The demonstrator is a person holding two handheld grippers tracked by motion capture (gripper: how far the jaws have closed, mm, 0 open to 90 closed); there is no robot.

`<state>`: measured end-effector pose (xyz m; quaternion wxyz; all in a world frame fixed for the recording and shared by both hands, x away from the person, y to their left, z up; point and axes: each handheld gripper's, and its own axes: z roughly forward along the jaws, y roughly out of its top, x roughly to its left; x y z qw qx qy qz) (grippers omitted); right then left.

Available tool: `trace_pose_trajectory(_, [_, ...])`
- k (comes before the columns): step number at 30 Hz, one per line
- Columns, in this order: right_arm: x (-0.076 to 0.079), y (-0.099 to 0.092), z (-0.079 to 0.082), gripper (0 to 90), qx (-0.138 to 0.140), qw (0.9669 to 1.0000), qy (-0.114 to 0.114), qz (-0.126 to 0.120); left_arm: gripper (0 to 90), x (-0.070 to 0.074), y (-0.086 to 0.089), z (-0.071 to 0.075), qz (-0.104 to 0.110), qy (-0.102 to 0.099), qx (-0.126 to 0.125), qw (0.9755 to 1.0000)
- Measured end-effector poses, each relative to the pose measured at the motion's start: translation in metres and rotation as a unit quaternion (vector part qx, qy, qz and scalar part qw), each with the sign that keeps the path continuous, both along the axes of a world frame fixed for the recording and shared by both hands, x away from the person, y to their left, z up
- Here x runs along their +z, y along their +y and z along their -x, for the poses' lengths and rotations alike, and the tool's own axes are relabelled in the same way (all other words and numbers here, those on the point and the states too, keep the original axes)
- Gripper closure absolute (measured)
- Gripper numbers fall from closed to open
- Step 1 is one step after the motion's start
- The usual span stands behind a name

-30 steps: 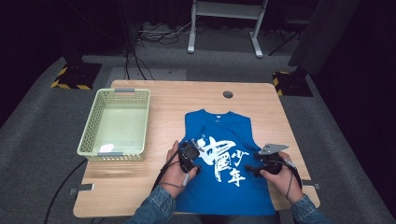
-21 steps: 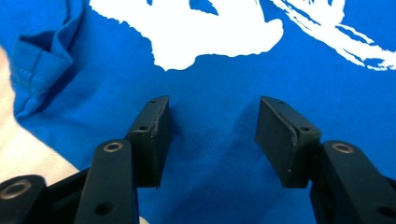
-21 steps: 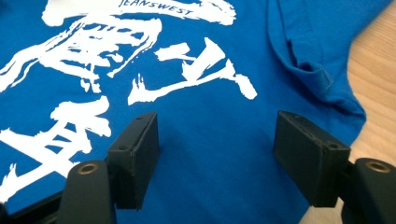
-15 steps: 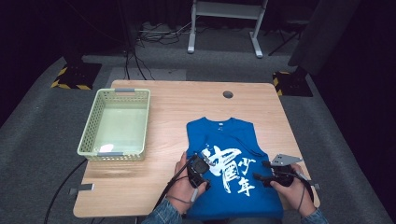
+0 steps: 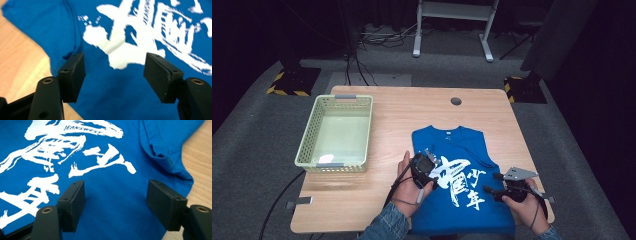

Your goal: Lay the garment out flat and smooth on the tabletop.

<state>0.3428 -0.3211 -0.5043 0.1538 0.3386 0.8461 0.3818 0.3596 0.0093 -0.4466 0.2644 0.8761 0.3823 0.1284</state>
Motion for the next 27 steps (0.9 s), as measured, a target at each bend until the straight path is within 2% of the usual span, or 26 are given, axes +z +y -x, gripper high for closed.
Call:
trace_pose_trajectory(8, [0.0,0.001,0.003,31.9,-0.013,0.9999,0.0,0.0,33.5,0.006,-0.002,-0.023,0.008,-0.01,0.011,0.9999])
trace_pose_trajectory(12, [0.0,0.002,0.005,32.0,-0.022,0.9998,0.0,-0.001,33.5,0.008,-0.005,-0.036,-0.001,-0.016,0.013,0.9998])
trace_pose_trajectory(15, [0.0,0.002,0.008,32.0,-0.027,0.9996,0.0,0.0,33.6,0.008,-0.005,-0.047,-0.005,-0.031,0.028,0.9991])
trace_pose_trajectory(19, [0.0,0.002,0.009,32.0,-0.031,0.9995,0.0,-0.001,33.6,0.006,-0.008,-0.058,-0.006,-0.03,0.034,0.9989])
trace_pose_trajectory(27, [0.0,0.003,0.01,32.2,-0.04,0.9992,0.0,-0.001,34.3,-0.002,-0.021,-0.075,-0.004,-0.024,0.029,0.9993])
